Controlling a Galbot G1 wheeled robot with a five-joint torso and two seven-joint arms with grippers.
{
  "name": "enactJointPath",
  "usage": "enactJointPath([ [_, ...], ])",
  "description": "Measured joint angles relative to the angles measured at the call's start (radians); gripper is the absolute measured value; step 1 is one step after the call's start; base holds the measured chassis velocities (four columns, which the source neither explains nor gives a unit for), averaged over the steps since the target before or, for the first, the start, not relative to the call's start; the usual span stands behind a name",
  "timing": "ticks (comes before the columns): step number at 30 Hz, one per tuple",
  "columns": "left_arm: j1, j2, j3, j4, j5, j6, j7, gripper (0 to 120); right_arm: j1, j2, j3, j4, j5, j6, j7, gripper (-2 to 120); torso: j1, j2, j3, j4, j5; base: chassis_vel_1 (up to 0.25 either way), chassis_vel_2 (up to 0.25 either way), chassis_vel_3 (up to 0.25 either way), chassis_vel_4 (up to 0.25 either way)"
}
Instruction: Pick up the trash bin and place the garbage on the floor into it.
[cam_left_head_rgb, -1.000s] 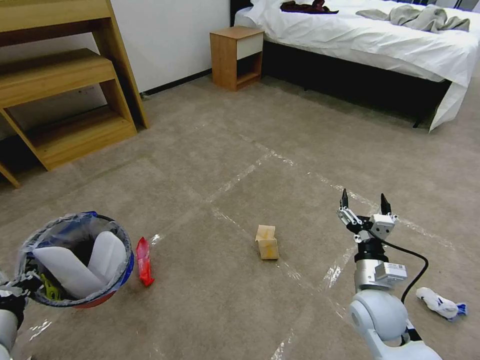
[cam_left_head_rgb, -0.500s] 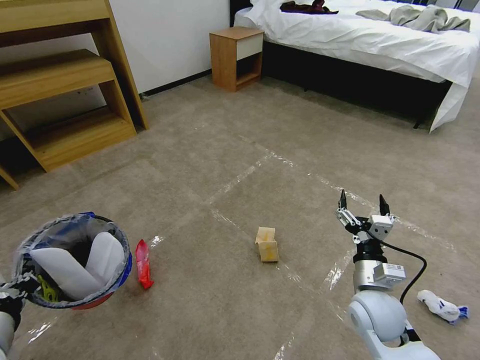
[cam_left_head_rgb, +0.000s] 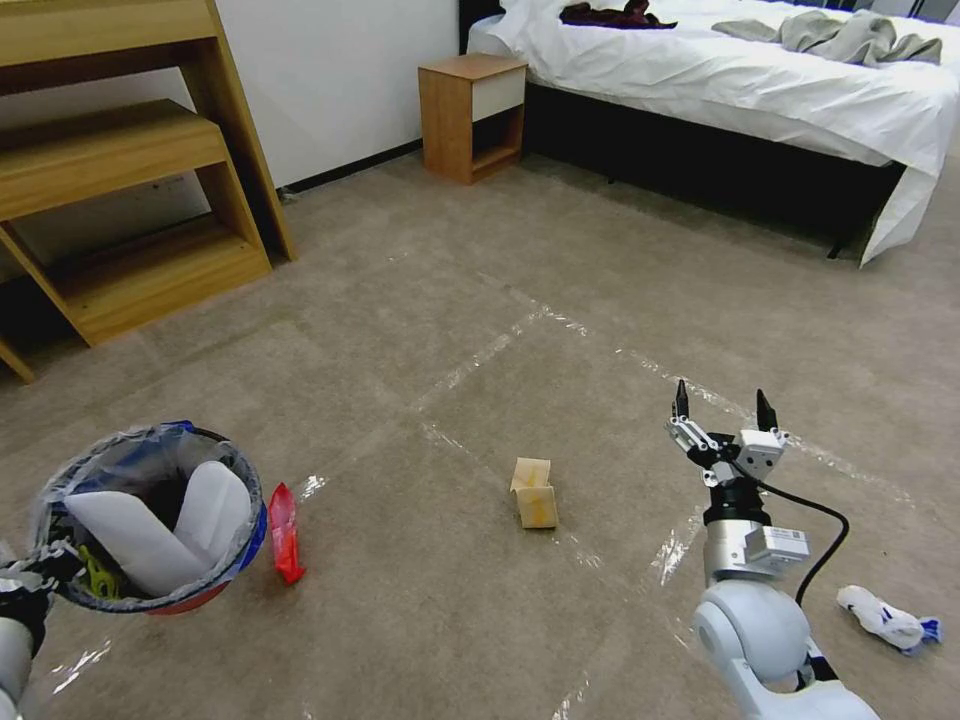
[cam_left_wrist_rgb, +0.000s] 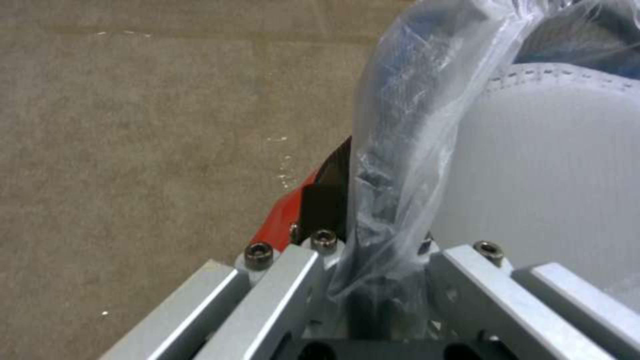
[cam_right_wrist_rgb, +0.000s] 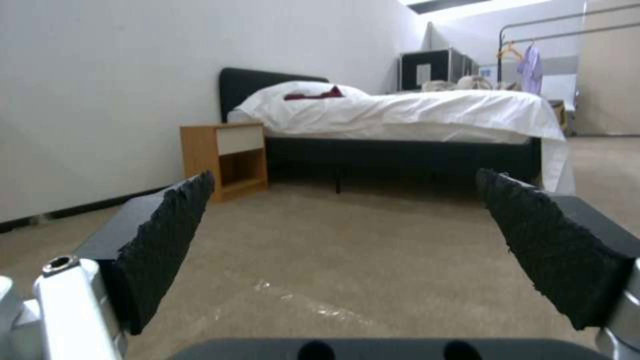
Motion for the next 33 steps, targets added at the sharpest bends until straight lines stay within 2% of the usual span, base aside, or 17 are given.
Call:
enactJointPath([
  [3,0.0,0.005,0.0,0.001,-0.002,0.0,-0.001,1,0.028,-0.039,-0.036,0.015,0.097,-0.076,0.047,100,0.0,0.0,0.0,-0.0001,0.0,0.0,0.0,0.0,0.0],
  [4,0.0,0.005,0.0,0.001,-0.002,0.0,-0.001,1,0.028,-0.039,-0.036,0.015,0.097,-0.076,0.047,100,0.0,0.0,0.0,-0.0001,0.0,0.0,0.0,0.0,0.0],
  [7,0.0,0.007,0.005,0.0,-0.002,0.0,-0.003,1,0.09,-0.091,-0.102,0.026,0.239,-0.222,0.125,100,0.0,0.0,0.0,0.0,0.0,0.0,0.0,0.0,0.0],
  [8,0.0,0.007,0.005,0.0,-0.002,0.0,-0.003,1,0.09,-0.091,-0.102,0.026,0.239,-0.222,0.125,100,0.0,0.0,0.0,0.0,0.0,0.0,0.0,0.0,0.0],
  [11,-0.012,0.019,0.02,0.002,-0.002,0.002,-0.009,1,0.159,-0.128,-0.156,0.03,0.415,-0.379,0.239,100,0.0,0.0,0.0,0.0007,0.0001,0.0,0.0,0.0,0.0],
  [12,-0.028,0.03,0.033,0.01,-0.003,0.005,-0.013,1,0.182,-0.138,-0.17,0.037,0.519,-0.46,0.3,100,0.0,0.0,0.0,0.0005,0.0002,0.0,0.0,0.0,0.0],
  [13,-0.028,0.03,0.033,0.01,-0.003,0.005,-0.013,1,0.182,-0.138,-0.17,0.037,0.519,-0.46,0.3,100,0.0,0.0,0.0,0.0005,0.0002,0.0,0.0,0.0,0.0],
  [14,-0.038,0.038,0.041,0.017,-0.004,0.007,-0.013,1,0.192,-0.143,-0.174,0.041,0.578,-0.502,0.332,100,0.0,0.0,0.0,-0.0003,0.0,0.0,0.0,0.0,0.0],
  [15,-0.05,0.045,0.051,0.028,-0.006,0.009,-0.015,1,0.229,-0.142,-0.19,0.04,0.707,-0.591,0.428,100,0.0,0.0,0.0,-0.0018,-0.0004,0.0,0.0,0.0,0.0],
  [16,-0.052,0.045,0.054,0.034,-0.008,0.01,-0.016,1,0.27,-0.134,-0.217,0.017,0.821,-0.665,0.506,100,0.0,0.0,0.0,-0.0001,-0.0004,0.0,0.0,0.0,0.0],
  [17,-0.052,0.045,0.054,0.034,-0.008,0.01,-0.016,1,0.27,-0.134,-0.217,0.017,0.821,-0.665,0.506,100,0.0,0.0,0.0,-0.0001,-0.0004,0.0,0.0,0.0,0.0],
  [20,-0.054,0.038,0.054,0.041,-0.007,0.01,-0.018,1,0.345,-0.092,-0.296,-0.058,0.963,-0.736,0.615,100,0.0,0.0,0.0,0.0006,-0.0001,0.0,0.0,0.0,0.0],
  [22,-0.054,0.036,0.054,0.041,-0.006,0.01,-0.018,1,0.352,-0.084,-0.305,-0.065,0.977,-0.74,0.626,100,0.0,0.0,0.0,0.0005,-0.0002,0.0,0.0,0.0,0.0],
  [24,-0.055,0.029,0.055,0.042,-0.004,0.01,-0.018,1,0.382,-0.032,-0.347,-0.096,1.043,-0.754,0.669,100,0.0,0.0,0.0,0.0,0.0,0.0,0.0,0.0,0.0],
  [26,-0.055,0.028,0.054,0.042,-0.004,0.01,-0.018,1,0.388,-0.021,-0.355,-0.103,1.052,-0.754,0.674,100,0.0,0.0,0.0,0.0,0.0002,0.0,0.0,0.0,0.0],
  [28,-0.051,0.019,0.055,0.043,0.002,0.01,-0.019,1,0.411,0.027,-0.396,-0.145,1.07,-0.754,0.684,100,0.0,0.0,0.0,0.0003,-0.0001,0.0,0.0,0.0,0.0],
  [33,-0.046,0.005,0.055,0.049,0.008,0.01,-0.019,1,0.436,0.096,-0.443,-0.221,1.073,-0.736,0.682,100,0.0,0.0,0.0,0.0001,0.0001,0.0,0.0,0.0,0.0],
])
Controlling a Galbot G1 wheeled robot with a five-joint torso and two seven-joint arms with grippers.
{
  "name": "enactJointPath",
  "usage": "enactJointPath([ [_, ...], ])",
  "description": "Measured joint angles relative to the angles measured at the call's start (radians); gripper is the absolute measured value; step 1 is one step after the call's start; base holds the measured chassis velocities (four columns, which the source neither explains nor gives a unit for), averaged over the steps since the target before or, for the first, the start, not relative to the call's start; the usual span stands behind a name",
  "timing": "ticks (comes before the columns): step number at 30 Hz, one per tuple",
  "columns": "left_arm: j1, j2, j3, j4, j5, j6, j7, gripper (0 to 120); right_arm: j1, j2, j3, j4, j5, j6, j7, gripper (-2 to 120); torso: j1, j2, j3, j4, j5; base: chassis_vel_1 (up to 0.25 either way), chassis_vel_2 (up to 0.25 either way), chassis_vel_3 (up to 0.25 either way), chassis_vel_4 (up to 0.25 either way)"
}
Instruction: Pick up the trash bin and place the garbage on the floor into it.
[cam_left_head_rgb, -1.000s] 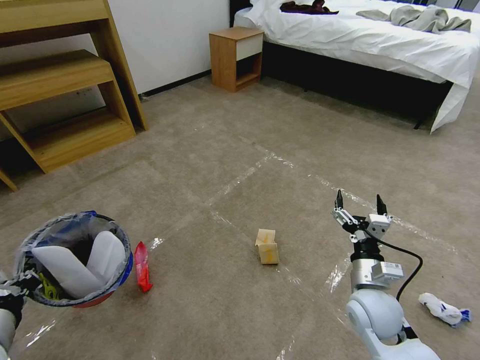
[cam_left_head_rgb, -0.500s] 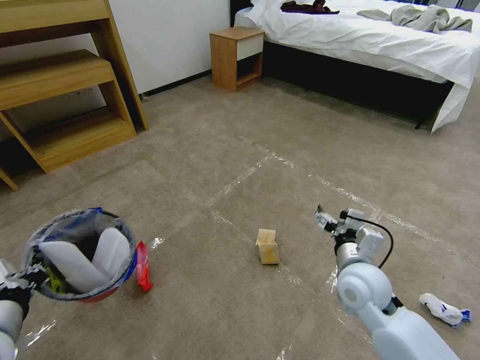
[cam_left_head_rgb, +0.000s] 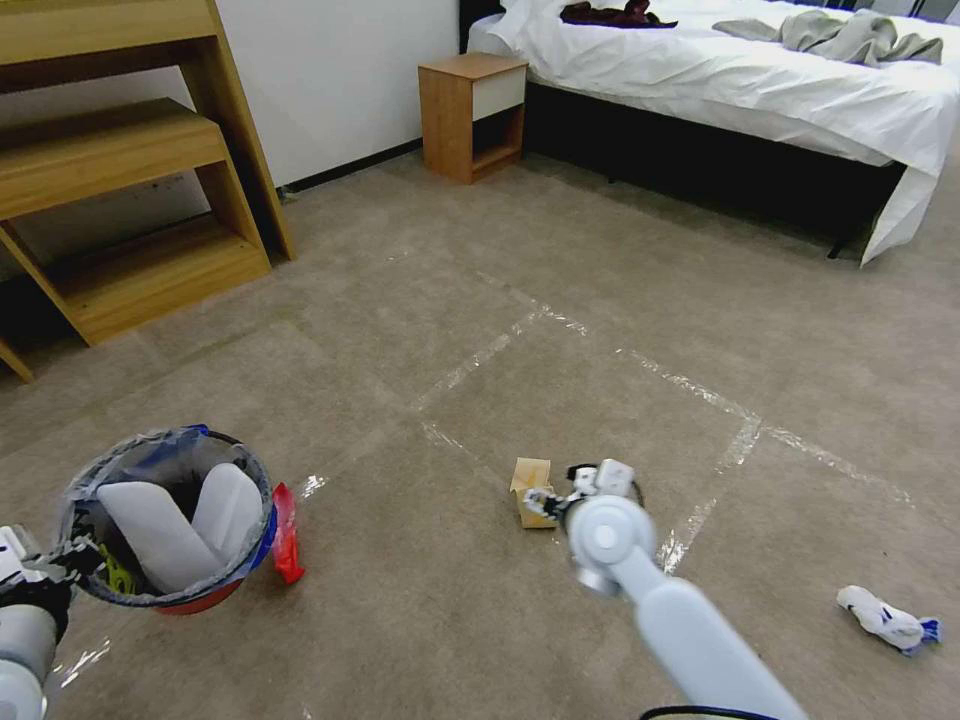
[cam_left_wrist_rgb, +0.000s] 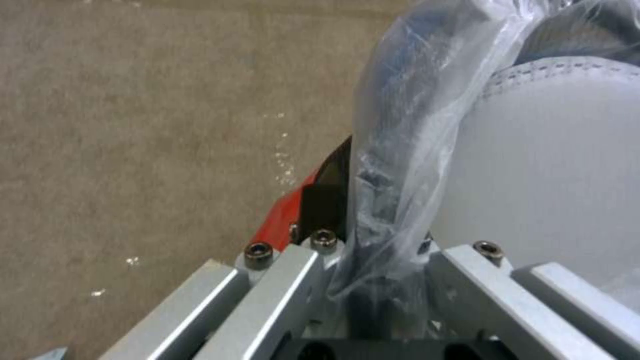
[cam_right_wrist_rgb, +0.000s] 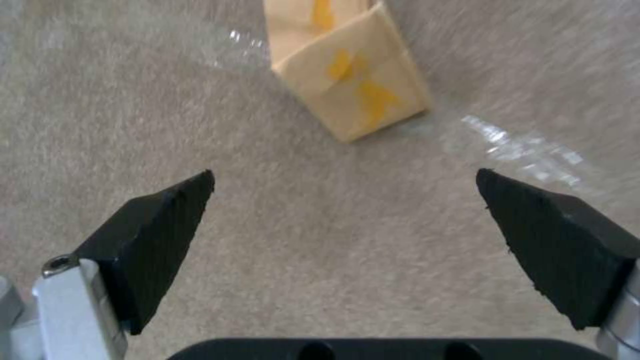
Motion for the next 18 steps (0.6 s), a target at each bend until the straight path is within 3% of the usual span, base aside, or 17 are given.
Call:
enactJointPath([
  [6,0.005,-0.013,0.003,0.005,0.006,0.0,0.0,1,0.009,0.049,-0.004,-0.082,-0.021,0.021,-0.036,100,0.0,0.0,0.0,0.0,-0.0003,0.0,0.0,0.0,0.0],
  [9,0.007,-0.019,0.007,0.005,0.007,0.0,-0.001,1,0.009,0.095,0.018,-0.189,-0.076,0.066,-0.1,98,0.0,0.0,0.0,-0.0001,0.0,0.0,0.0,0.0,0.0],
  [18,0.017,-0.02,0.007,0.003,0.007,-0.001,-0.001,1,0.016,0.115,0.027,-0.259,-0.133,0.106,-0.171,94,0.0,0.0,0.0,-0.0001,-0.0001,0.0,0.0,0.0,0.0],
])
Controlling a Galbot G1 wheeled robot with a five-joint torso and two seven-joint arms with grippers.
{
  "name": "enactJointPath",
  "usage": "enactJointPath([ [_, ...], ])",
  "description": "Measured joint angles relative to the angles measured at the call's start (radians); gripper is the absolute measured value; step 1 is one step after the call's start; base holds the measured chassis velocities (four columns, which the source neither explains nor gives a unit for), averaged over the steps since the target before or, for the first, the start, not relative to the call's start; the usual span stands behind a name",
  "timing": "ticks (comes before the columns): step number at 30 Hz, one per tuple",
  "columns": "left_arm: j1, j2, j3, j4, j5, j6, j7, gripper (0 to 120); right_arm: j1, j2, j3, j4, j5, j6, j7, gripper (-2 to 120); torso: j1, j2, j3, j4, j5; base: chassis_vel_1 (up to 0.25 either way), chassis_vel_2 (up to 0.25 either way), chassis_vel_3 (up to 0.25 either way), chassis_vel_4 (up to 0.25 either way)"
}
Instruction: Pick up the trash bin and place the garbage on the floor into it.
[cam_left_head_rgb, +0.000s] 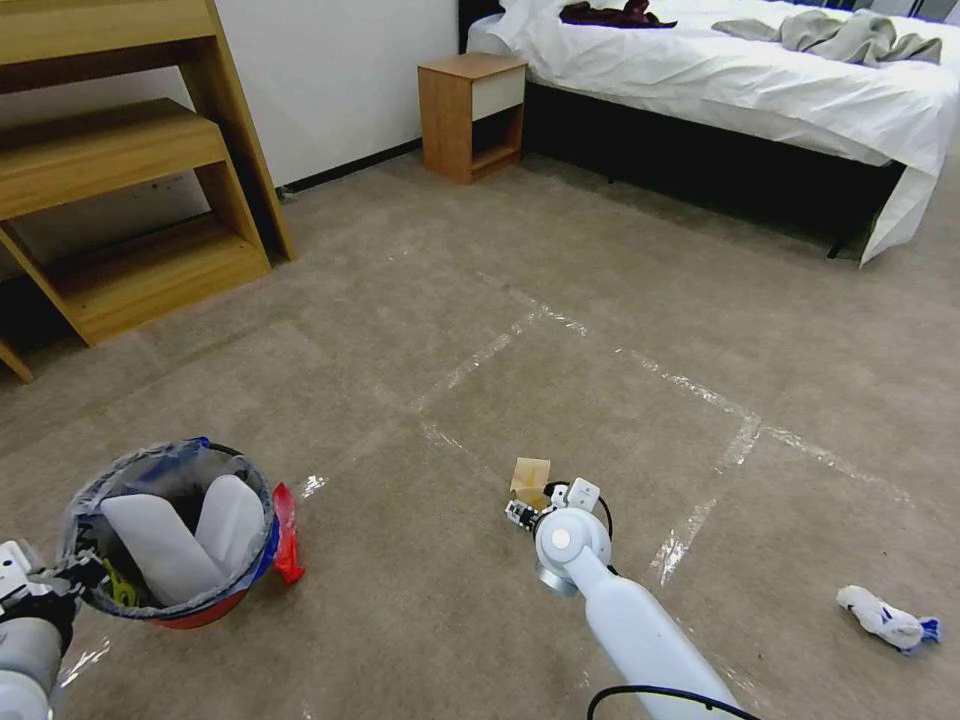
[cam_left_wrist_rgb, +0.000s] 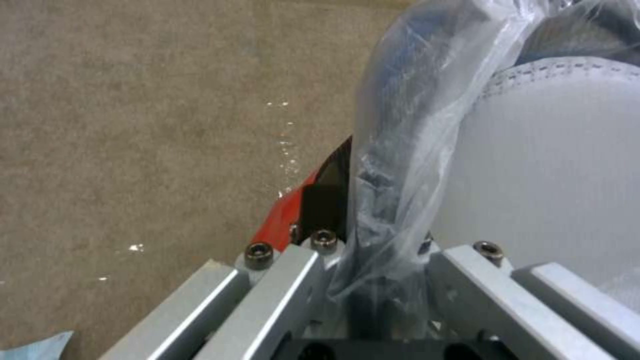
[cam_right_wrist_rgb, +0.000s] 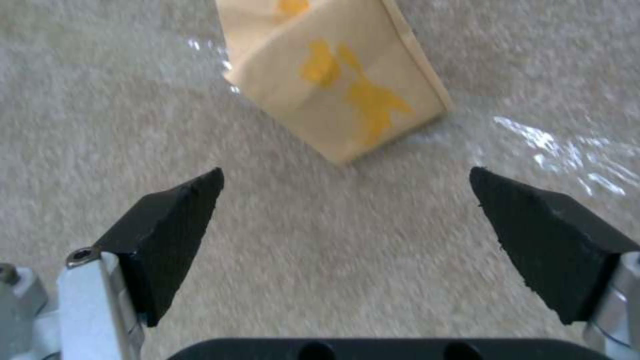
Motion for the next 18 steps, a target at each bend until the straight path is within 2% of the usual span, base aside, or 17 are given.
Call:
enactJointPath([
  [5,0.012,-0.002,-0.002,-0.005,0.0,-0.009,0.003,1,0.025,0.032,-0.007,-0.052,-0.07,0.04,-0.048,93,0.0,0.0,0.0,0.0,0.0001,0.0,0.0,0.0,0.0],
  [9,0.013,-0.006,0.0,-0.005,0.003,-0.015,0.005,1,0.037,0.046,-0.009,-0.061,-0.076,0.045,-0.054,93,0.0,0.0,0.0,0.0,0.0001,0.0,0.0,0.0,0.0],
  [18,0.019,-0.016,0.006,-0.009,0.009,-0.021,0.006,1,0.105,0.098,-0.004,-0.173,-0.113,0.076,-0.077,93,0.0,0.0,0.0,0.0,0.0,0.0,0.0,0.0,0.0],
])
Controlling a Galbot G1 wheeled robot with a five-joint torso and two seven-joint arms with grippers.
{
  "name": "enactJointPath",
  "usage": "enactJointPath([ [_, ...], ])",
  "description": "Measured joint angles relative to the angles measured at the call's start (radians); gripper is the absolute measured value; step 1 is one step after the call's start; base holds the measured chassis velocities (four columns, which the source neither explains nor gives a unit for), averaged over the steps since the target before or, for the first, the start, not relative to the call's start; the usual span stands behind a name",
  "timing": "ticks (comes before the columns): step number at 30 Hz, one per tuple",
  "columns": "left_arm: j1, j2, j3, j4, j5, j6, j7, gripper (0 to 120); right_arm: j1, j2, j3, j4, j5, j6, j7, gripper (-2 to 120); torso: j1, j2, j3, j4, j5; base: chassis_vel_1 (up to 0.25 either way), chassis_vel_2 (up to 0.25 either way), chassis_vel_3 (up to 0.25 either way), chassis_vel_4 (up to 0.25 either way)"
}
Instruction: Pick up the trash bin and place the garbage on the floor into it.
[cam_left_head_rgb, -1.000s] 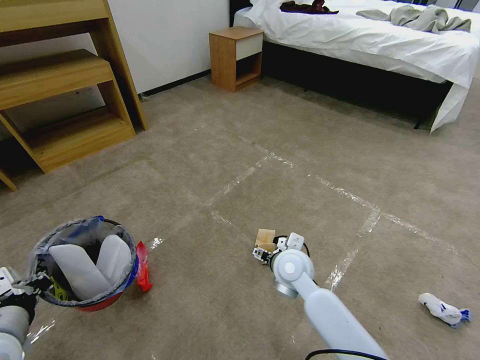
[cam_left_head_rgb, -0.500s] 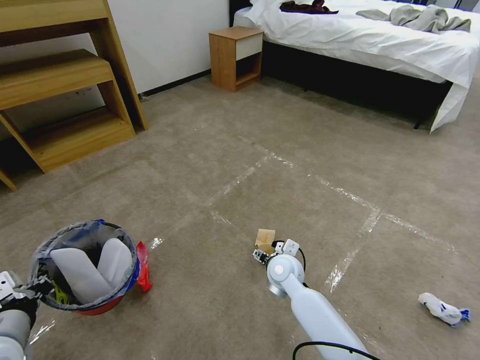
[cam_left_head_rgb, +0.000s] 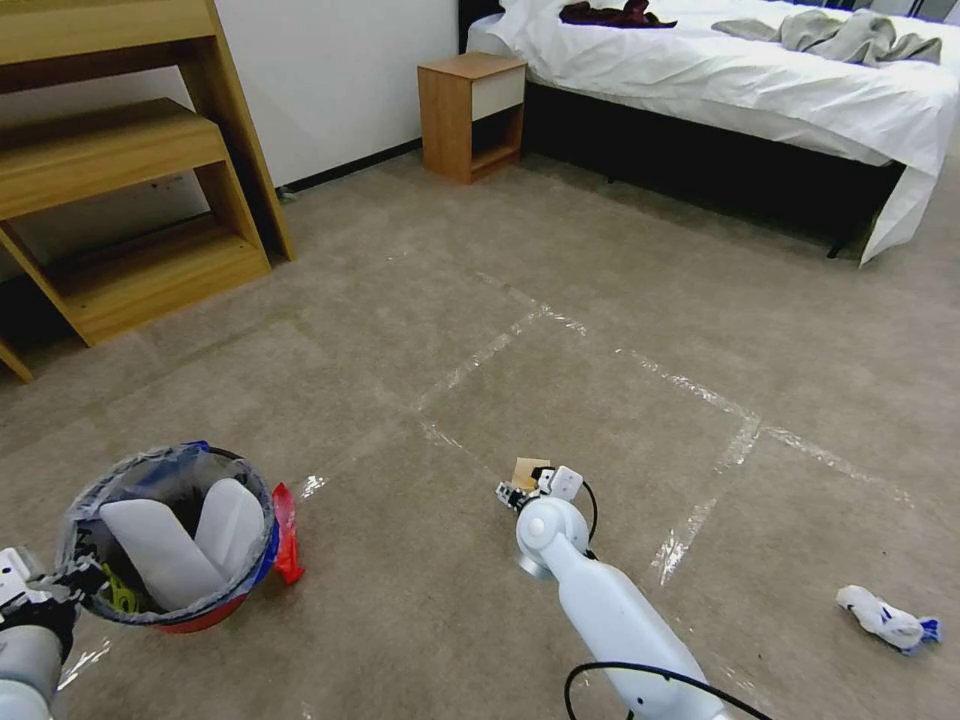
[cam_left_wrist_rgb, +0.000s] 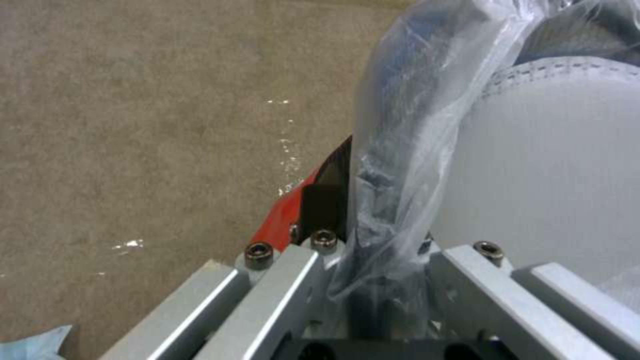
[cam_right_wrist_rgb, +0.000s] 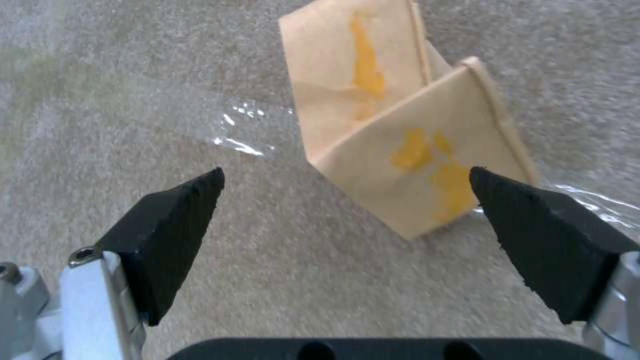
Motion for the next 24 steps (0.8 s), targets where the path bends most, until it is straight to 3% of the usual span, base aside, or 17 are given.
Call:
enactJointPath([
  [14,0.01,-0.013,0.001,-0.016,0.002,-0.004,0.001,1,0.034,0.024,0.012,-0.117,-0.027,0.023,-0.049,92,0.0,0.0,0.0,-0.0001,0.0001,0.0,0.0,0.0,0.0],
  [24,-0.002,-0.022,0.017,-0.015,0.004,-0.005,0.001,1,0.002,0.012,0.021,-0.131,-0.03,0.021,-0.057,82,0.0,0.0,0.0,-0.0002,0.0001,0.0,0.0,0.0,0.0],
])
